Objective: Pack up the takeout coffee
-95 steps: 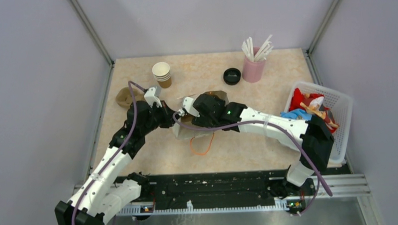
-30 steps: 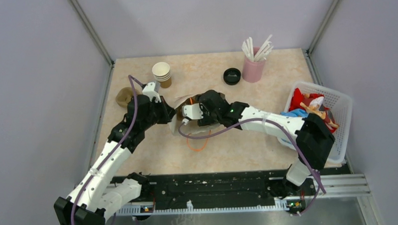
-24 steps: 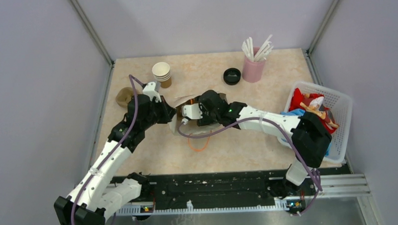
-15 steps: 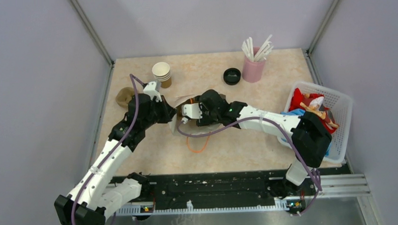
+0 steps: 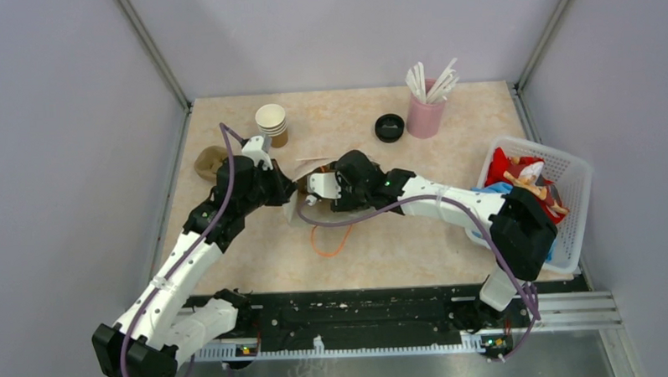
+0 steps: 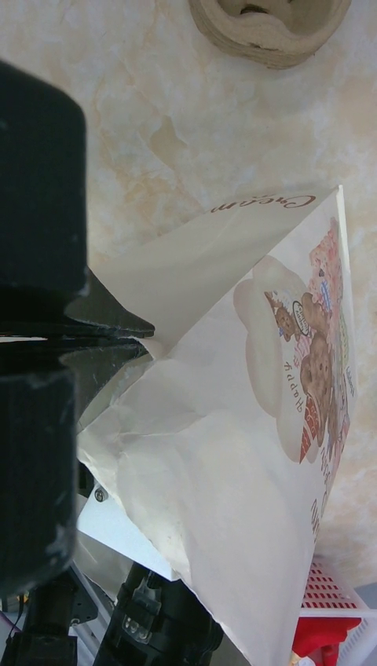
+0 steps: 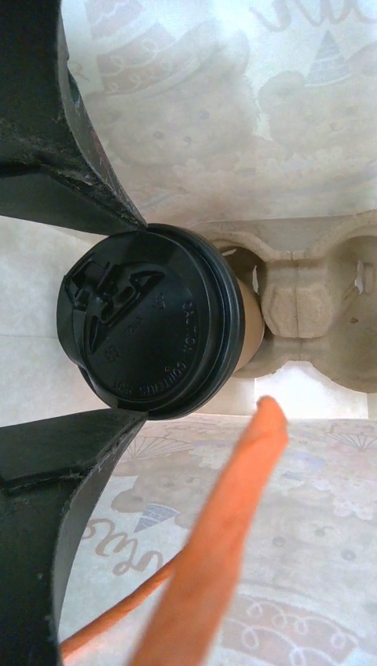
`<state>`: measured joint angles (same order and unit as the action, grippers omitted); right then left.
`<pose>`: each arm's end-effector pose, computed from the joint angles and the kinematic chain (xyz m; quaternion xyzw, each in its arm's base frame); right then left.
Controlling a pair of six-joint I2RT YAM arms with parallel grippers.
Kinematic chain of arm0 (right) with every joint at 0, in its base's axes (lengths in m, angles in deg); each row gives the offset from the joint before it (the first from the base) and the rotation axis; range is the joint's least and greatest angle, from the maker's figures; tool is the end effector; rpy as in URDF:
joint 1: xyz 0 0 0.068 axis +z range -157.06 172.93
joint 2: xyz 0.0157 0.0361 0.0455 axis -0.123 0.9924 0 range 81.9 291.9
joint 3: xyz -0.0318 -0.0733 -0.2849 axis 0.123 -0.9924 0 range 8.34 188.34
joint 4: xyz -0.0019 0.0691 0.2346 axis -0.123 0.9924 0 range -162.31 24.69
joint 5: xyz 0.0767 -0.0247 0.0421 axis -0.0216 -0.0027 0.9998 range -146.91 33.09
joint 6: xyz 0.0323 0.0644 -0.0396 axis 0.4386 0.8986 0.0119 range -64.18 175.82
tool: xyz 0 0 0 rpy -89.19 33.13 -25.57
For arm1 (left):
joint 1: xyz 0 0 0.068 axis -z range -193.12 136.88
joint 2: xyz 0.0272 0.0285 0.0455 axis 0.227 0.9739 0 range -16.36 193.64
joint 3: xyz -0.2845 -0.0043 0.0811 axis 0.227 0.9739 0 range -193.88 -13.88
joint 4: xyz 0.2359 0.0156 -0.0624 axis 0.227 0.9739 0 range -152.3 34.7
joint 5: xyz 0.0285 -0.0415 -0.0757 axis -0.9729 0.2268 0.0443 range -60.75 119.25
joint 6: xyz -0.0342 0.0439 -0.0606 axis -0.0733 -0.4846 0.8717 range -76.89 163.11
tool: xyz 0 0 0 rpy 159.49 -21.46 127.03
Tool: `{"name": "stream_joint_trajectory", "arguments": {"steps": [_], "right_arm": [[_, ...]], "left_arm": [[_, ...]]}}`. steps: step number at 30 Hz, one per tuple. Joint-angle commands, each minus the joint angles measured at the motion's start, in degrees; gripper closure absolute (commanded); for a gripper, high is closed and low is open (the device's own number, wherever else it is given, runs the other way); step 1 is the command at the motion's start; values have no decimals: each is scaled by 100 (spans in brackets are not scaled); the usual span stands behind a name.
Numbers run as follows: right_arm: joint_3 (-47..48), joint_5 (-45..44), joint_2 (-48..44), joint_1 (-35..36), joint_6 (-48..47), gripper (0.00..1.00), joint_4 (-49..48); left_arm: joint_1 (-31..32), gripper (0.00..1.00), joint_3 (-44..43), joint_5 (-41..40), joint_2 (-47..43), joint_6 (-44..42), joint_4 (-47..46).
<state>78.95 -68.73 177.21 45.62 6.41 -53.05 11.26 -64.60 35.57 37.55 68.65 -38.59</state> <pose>0.2431 0.2945 0.2598 -0.6867 0.6068 -0.0836 0.3915 0.1878 -0.0938 0.3277 0.0203 0.8511 -0.2631 0.4539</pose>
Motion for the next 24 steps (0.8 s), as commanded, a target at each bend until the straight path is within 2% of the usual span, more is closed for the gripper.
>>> {"name": "stream_joint_trajectory", "arguments": {"steps": [1, 8, 16, 20, 24], "right_arm": [[396, -316, -215, -16, 195, 30, 304], [938, -389, -289, 333, 371, 30, 801], [1094, 312, -386, 606, 819, 30, 1240], [877, 363, -291, 654, 872, 30, 995], [443, 157, -87, 655, 790, 31, 341]], "left_arm": [[15, 100, -183, -48, 65, -75, -49], [13, 100, -188, -56, 102, -75, -83], [11, 100, -193, -54, 104, -93, -87], [22, 100, -192, -36, 114, -75, -110], [18, 100, -209, 7, 112, -68, -105]]}}
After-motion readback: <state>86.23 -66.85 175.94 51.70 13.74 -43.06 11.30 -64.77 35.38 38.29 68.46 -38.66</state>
